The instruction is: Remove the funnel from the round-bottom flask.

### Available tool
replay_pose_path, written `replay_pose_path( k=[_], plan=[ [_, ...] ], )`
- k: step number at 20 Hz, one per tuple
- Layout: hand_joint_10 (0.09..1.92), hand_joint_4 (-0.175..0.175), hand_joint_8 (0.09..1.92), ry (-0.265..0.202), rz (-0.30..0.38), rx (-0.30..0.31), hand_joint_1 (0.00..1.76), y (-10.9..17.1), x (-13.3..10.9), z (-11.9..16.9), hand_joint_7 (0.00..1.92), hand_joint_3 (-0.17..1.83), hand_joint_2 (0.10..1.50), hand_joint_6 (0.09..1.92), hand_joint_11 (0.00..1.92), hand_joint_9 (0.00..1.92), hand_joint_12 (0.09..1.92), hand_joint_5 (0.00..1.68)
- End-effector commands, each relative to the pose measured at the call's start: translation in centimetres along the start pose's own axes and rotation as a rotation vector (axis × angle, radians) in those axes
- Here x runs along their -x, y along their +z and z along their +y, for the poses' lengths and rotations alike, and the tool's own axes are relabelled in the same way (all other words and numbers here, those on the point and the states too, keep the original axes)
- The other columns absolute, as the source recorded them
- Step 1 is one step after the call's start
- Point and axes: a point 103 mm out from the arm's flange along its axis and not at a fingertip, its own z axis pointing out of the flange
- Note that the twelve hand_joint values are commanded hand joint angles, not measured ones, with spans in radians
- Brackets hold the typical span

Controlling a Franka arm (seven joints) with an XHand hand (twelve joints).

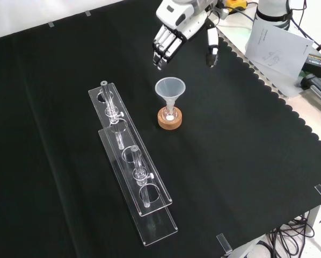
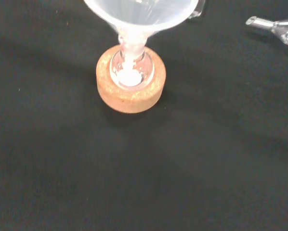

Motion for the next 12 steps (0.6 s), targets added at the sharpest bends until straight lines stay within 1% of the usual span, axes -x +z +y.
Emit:
replay_pose_path(
  k=[1, 6, 9, 12],
  plan=[
    [0.75, -0.002, 0.42, -0.021, -0.038, -0.013, 0.49, 1.1, -0.8, 1.9, 0.0, 0.22, 0.65, 0.09, 0.27, 0.16, 1.43, 0.01],
    [0.76, -0.001, 0.37, -0.02, -0.05, -0.017, 0.51, 1.9, -0.9, 3.2, 0.0, 0.2, 0.67, 0.09, 0.25, 0.12, 1.45, 0.01],
    [0.77, -0.001, 0.35, -0.009, -0.054, -0.015, 0.53, 2.2, -0.7, 3.8, 0.0, 0.19, 0.67, 0.09, 0.23, 0.09, 1.46, 0.01],
    [0.78, -0.001, 0.33, -0.002, -0.049, -0.026, 0.54, 2.7, -0.2, 4.5, 0.0, 0.19, 0.68, 0.09, 0.22, 0.07, 1.46, 0.01]
  ],
)
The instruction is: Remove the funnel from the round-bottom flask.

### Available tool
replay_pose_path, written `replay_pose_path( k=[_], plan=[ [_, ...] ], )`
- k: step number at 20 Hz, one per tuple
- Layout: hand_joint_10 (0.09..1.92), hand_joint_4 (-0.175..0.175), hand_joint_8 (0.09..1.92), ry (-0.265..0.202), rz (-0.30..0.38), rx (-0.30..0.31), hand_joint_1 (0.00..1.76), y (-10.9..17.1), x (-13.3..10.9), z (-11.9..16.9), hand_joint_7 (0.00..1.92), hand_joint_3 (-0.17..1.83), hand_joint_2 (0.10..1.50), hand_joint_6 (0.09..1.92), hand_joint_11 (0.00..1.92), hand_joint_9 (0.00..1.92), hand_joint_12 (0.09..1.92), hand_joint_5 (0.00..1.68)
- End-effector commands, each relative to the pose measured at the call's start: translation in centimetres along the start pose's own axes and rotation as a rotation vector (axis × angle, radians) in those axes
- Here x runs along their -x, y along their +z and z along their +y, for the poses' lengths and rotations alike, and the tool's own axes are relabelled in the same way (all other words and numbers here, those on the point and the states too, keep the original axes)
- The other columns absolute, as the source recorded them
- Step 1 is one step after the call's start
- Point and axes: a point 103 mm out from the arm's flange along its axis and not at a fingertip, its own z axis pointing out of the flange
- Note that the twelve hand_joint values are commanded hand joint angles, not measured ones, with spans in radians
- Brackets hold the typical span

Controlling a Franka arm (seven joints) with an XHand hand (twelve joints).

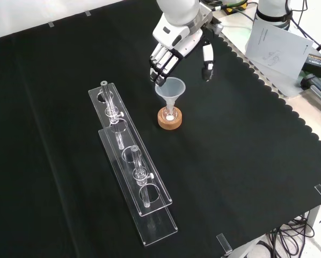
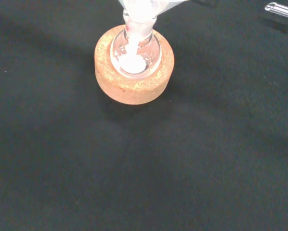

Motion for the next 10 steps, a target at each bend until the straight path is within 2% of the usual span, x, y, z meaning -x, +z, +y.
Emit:
replay_pose_path(
  k=[1, 10],
  plan=[
    [0.78, -0.001, 0.33, 0.013, 0.0, -0.003, 0.54, 0.6, 0.7, 1.5, 0.0, 0.19, 0.68, 0.09, 0.22, 0.07, 1.46, 0.01],
    [0.79, 0.0, 0.24, 0.007, 0.019, -0.017, 0.55, 1.4, 0.9, 2.7, 0.0, 0.18, 0.69, 0.09, 0.22, 0.04, 1.48, 0.01]
  ],
)
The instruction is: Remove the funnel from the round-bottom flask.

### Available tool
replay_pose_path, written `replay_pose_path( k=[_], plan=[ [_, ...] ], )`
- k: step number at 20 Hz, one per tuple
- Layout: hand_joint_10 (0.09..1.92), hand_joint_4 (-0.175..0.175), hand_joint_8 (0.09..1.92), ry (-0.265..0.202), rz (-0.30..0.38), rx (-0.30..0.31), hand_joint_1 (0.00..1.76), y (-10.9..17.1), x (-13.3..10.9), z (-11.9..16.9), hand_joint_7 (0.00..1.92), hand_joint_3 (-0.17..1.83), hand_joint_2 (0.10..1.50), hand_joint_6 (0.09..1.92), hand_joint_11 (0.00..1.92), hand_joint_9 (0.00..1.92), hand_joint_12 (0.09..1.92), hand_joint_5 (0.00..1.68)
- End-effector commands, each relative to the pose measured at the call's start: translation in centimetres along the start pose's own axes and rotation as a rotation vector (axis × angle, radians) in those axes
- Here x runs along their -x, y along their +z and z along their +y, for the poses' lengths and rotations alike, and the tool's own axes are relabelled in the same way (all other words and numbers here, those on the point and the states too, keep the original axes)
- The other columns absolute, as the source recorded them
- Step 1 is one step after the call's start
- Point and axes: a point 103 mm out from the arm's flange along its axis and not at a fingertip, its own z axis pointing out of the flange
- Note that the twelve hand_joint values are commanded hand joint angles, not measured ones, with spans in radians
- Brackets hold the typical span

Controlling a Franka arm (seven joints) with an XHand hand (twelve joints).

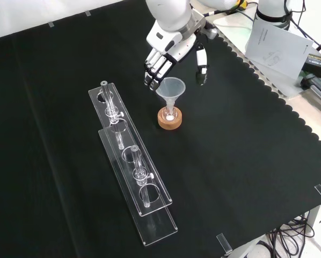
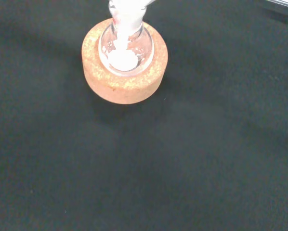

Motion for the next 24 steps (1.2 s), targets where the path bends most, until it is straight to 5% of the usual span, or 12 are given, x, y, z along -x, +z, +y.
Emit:
replay_pose_path(
  k=[1, 18, 24],
  plan=[
    [0.79, 0.0, 0.24, -0.006, -0.004, -0.002, 0.55, 0.5, 0.1, 1.4, 0.0, 0.18, 0.69, 0.09, 0.23, 0.04, 1.48, 0.0],
    [0.8, 0.001, 0.22, -0.017, -0.015, -0.038, 0.56, 1.8, -0.6, 2.6, 0.0, 0.17, 0.69, 0.09, 0.23, 0.04, 1.48, 0.01],
    [0.79, -0.001, 0.43, -0.015, -0.017, -0.052, 0.59, 2.7, -0.7, 3.2, 0.0, 0.18, 0.72, 0.09, 0.23, 0.14, 1.47, 0.06]
  ],
)
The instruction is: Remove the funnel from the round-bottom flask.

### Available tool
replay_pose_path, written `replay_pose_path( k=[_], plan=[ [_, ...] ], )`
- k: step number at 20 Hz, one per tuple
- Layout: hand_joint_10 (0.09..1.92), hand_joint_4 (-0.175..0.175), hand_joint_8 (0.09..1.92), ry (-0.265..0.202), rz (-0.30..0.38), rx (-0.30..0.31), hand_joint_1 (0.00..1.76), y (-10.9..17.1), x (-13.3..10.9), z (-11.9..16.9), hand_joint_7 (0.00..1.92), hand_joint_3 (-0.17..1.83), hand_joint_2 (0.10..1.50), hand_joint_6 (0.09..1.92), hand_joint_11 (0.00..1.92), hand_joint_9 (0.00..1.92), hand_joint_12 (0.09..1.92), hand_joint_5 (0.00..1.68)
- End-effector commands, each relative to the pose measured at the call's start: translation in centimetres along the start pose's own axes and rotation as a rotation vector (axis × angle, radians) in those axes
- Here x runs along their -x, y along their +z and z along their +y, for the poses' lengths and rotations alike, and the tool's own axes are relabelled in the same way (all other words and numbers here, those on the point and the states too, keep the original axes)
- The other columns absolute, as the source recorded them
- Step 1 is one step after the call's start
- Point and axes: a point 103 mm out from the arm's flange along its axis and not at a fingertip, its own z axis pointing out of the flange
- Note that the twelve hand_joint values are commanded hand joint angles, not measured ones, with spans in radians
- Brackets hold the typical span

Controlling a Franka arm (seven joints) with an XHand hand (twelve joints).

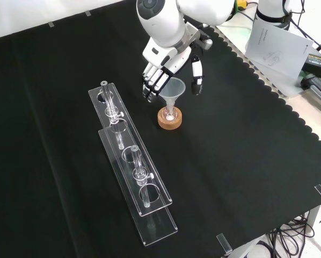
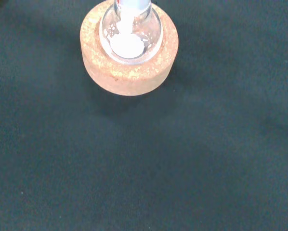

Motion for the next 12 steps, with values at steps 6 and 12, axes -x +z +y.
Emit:
replay_pose_path(
  k=[6, 12],
  plan=[
    [0.73, -0.002, 0.59, 0.029, -0.036, 0.026, 0.61, 0.47, -0.17, 0.4, 0.06, 0.21, 0.75, 0.09, 0.26, 0.29, 1.45, 0.13],
    [0.58, -0.033, 0.67, 0.096, -0.112, 0.104, 0.66, -0.13, -0.38, 0.03, 0.37, 0.33, 0.81, 0.09, 0.41, 0.74, 1.34, 0.27]
  ],
)
